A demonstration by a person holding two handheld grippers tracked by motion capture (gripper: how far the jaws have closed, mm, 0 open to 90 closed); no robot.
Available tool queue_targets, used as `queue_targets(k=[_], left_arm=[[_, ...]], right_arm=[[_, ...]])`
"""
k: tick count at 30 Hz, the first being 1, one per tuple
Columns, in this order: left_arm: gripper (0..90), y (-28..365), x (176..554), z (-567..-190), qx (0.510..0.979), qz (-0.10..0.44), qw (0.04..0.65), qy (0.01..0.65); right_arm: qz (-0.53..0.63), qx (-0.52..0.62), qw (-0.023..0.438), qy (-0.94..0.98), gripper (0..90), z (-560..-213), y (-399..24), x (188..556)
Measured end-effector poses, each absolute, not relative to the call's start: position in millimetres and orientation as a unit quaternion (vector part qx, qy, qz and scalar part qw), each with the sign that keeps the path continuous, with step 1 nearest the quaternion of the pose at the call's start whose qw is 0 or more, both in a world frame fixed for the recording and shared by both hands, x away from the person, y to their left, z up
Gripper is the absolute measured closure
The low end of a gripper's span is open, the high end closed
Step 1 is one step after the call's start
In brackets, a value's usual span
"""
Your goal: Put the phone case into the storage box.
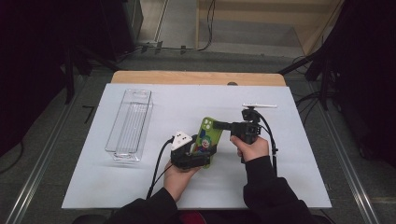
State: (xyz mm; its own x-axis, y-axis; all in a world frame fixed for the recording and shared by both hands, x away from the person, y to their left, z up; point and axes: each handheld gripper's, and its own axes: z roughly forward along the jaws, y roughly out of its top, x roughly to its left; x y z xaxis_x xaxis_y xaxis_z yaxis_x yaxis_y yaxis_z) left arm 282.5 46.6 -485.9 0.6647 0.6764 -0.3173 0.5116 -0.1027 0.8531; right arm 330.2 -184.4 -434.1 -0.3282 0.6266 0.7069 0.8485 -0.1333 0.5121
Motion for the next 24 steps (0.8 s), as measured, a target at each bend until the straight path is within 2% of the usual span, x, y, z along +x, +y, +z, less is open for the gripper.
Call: queue_targets(k=[4,16,22,24], left_arm=[[5.5,43,284,-483,0.753,0.067,0.515,0.404],[5.8,45,290,-463,0.788,0.03,0.479,0.387],[5.9,47,295,-458,0.801,0.037,0.46,0.381],[8.4,49,297,-456,0.804,0.036,0.458,0.378]], right_arm=[[-0.498,-0.566,0.111,-0.648,74.8,-431,-187,329],[-0.495,-0.551,0.047,-0.67,74.7,-419,-191,324],[-0.493,-0.535,0.018,-0.686,74.7,-418,-191,322],[-0.492,-0.529,0.008,-0.691,74.7,-417,-190,322]])
